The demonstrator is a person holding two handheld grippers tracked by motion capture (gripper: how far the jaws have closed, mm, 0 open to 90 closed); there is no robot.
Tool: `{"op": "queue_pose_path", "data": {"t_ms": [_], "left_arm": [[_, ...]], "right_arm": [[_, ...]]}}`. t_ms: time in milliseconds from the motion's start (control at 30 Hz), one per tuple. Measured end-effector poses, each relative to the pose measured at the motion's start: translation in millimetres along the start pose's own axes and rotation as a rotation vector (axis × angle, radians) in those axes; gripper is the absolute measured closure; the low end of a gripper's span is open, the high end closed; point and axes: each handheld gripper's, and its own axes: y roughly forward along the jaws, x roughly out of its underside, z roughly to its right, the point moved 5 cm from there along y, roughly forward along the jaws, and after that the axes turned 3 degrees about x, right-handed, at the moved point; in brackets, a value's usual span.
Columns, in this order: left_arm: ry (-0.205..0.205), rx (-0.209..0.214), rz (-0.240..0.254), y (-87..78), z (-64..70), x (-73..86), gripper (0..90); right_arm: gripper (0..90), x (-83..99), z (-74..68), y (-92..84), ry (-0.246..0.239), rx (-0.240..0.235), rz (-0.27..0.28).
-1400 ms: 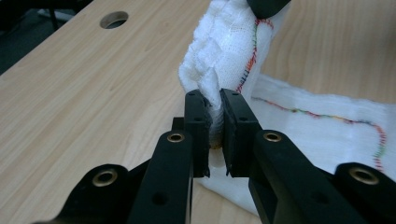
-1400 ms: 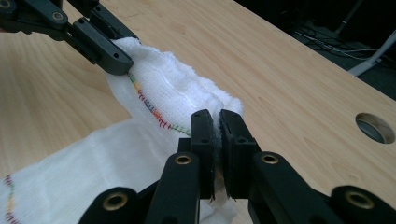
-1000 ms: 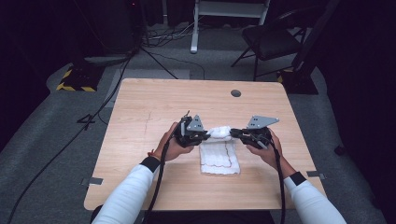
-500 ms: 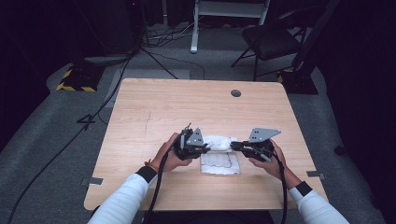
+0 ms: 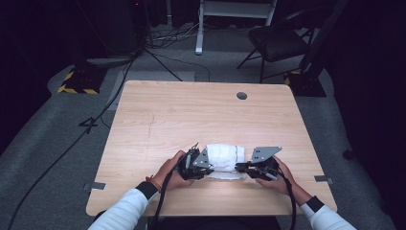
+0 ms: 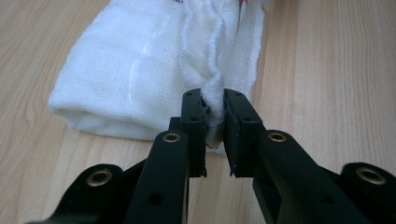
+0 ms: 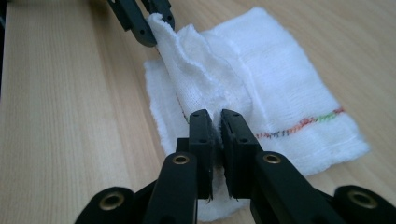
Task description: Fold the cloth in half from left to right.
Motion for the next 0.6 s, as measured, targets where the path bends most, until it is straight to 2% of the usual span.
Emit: {"op": "queue_pose_path", "data": {"t_ms": [100,133,333,433,600], "left_arm": [[-0.016,0.007,-0.005,2.8,3.3,3.5,77.3],[-0.003,0.006,-0.015,3.5,4.2,4.6,76.9],[-0.006,0.0,-0.027,8.1,6.9,8.2,76.5],[-0.006,-0.002,-0.022,10.4,7.1,10.3,76.6],[-0.041,-0.008,0.005,12.3,6.1,13.4,77.4]], "right_arm": [[82.2,7.5,-4.4,0.8,-0.012,0.005,-0.024],[82.0,9.5,-5.1,0.5,-0.002,0.005,-0.023],[81.7,17.9,-5.1,1.2,0.0,0.02,-0.035],[81.6,20.5,-5.1,6.0,-0.007,0.018,-0.052],[81.6,22.6,-2.6,9.9,0.013,0.002,-0.04]]}}
